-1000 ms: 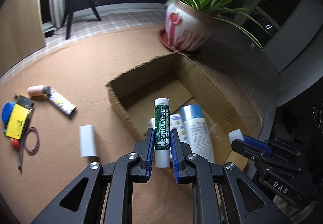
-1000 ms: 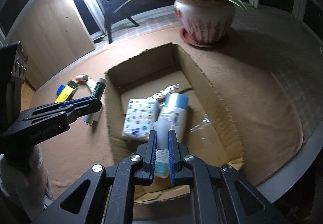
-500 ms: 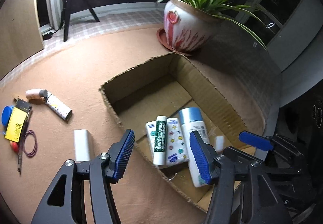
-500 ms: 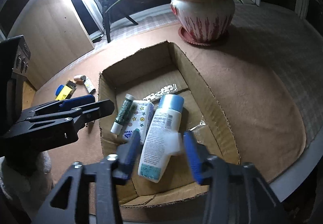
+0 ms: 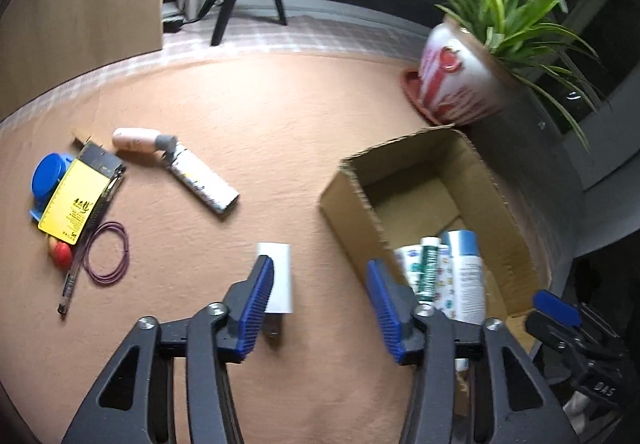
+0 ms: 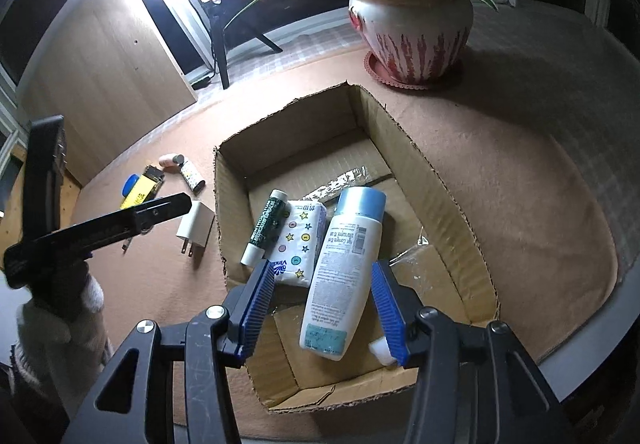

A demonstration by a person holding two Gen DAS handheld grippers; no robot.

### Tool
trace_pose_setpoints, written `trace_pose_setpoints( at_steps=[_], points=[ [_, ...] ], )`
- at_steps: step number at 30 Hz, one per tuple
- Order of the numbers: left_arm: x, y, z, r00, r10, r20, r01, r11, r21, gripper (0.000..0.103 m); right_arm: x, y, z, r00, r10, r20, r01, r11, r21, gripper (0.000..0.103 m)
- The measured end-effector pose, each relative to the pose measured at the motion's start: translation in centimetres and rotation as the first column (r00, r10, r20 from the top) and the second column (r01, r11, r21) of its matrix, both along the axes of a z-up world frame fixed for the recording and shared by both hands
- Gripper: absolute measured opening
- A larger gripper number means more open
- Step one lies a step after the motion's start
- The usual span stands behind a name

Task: Organize objects
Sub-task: 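Reach the left tool to the white charger plug and grasp it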

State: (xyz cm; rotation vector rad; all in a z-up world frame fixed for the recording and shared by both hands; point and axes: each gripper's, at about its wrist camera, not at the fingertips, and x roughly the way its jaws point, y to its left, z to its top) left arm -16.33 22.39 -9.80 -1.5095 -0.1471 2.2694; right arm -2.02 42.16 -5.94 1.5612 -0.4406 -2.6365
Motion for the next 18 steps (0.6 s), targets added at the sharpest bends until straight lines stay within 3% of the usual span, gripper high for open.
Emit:
trace_pose_setpoints(
  at_steps=[18],
  points=[
    [-1.9,-1.2,-4.2,0.998,0.008,0.07,-0.003,0.998,-0.066,0.041,0.4,-0.8,-0.1,1.0,0.007,0.013,-0.007,1.0,-0.011,0.047]
  ],
)
